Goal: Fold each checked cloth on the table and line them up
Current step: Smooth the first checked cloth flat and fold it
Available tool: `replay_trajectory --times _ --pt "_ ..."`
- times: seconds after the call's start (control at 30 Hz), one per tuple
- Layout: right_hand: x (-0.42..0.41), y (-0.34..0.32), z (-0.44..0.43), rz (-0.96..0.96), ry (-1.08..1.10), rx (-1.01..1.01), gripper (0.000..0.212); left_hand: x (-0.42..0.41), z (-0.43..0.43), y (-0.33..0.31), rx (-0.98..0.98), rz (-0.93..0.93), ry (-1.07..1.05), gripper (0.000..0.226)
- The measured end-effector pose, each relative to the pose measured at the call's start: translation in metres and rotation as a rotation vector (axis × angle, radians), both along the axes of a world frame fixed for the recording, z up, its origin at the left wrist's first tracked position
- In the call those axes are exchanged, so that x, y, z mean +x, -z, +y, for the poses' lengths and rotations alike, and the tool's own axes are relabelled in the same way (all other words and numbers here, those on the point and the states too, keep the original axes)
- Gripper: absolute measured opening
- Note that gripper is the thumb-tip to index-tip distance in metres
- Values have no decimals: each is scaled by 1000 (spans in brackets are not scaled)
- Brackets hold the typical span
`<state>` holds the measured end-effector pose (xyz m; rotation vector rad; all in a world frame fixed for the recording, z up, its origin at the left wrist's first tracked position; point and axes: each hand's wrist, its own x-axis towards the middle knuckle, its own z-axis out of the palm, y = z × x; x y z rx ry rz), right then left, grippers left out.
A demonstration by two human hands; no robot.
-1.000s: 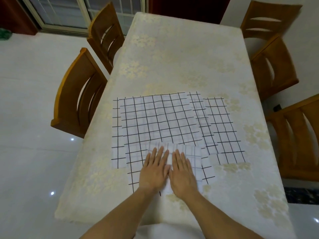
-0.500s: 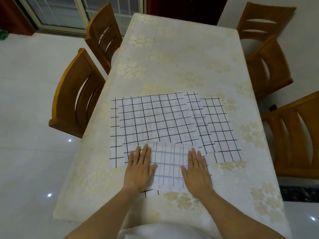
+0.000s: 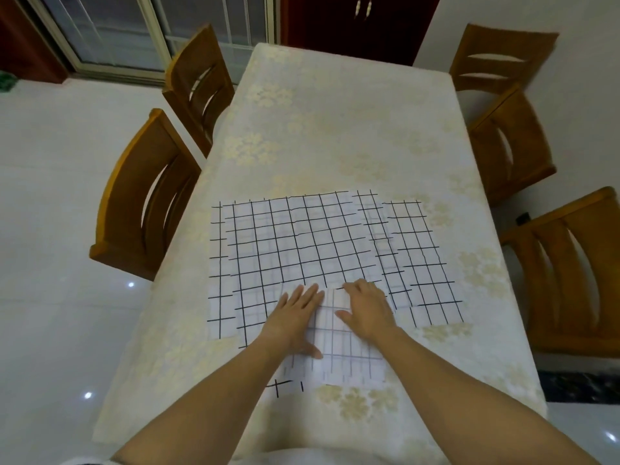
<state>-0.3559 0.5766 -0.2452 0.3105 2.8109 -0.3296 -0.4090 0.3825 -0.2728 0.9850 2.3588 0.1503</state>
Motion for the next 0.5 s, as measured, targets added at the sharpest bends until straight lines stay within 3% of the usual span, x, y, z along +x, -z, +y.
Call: replay_trajectory --times 0.1,0.2,0.37,0.5 --pt "-5 -12 19 -133 188 -52 66 0 6 -4 -46 -30 -2 143" --pt "-7 -27 29 -232 388 -338 67 0 10 -6 -77 -33 -11 147" --pt "16 -28 20 -71 728 -741 42 2 12 -5 -104 -26 -23 150" --pt "58 -7 1 -15 826 -769 30 2 13 -6 -109 -12 -26 151"
